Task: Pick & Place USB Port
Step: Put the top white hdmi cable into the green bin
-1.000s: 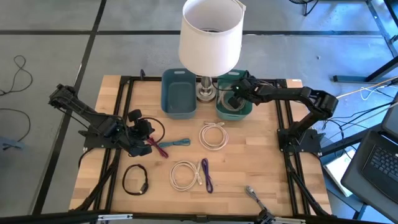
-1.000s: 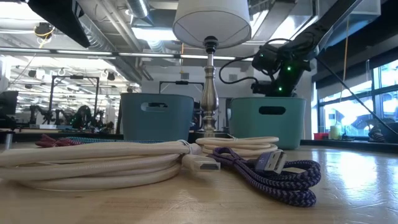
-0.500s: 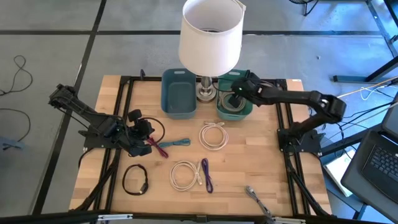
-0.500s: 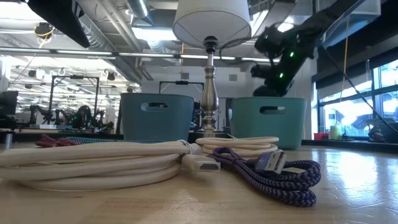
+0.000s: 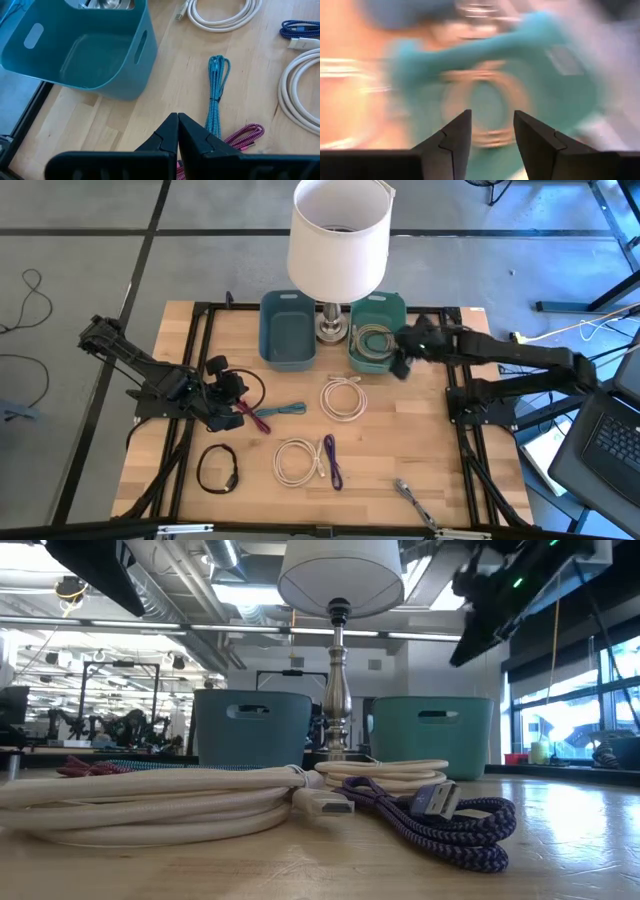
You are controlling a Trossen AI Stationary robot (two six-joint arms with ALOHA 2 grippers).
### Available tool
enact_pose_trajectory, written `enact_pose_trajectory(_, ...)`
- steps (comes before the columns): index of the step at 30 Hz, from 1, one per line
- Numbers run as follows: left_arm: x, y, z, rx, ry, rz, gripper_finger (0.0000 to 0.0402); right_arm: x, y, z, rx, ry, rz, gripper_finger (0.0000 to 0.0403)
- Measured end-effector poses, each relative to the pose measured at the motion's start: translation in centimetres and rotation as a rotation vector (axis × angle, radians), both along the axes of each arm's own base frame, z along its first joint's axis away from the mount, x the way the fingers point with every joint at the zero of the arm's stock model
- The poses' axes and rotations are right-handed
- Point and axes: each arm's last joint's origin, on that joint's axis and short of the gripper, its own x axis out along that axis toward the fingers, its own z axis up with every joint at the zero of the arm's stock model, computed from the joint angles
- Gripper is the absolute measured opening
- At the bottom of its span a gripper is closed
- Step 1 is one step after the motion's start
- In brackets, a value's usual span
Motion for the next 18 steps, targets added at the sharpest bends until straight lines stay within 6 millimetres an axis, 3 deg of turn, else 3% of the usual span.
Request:
enact_pose_trajectory(4,0.0,0.0,0.0,0.005,-0.003,0.002,0.0003,-0.1,3.6,0.8,0.427,-0.141,0.261,0.0149)
enact_pose_trajectory(7,0.0,0.0,0.0,0.018,-0.011,0.008,0.0003,0.8,6.7,1.2,0.578,-0.201,0.390,0.0149)
enact_pose_trajectory(10,0.0,0.1,0.1,0.023,-0.015,0.011,0.0003,2.2,9.9,0.7,0.596,-0.264,0.509,0.0150)
enact_pose_trajectory(13,0.0,0.1,0.1,0.021,-0.018,0.011,0.0003,3.5,12.4,-0.8,0.508,-0.285,0.559,0.0150)
enact_pose_trajectory(18,0.0,0.0,0.1,0.020,-0.017,0.010,0.0003,5.9,13.8,-5.2,0.356,-0.119,0.507,0.0150)
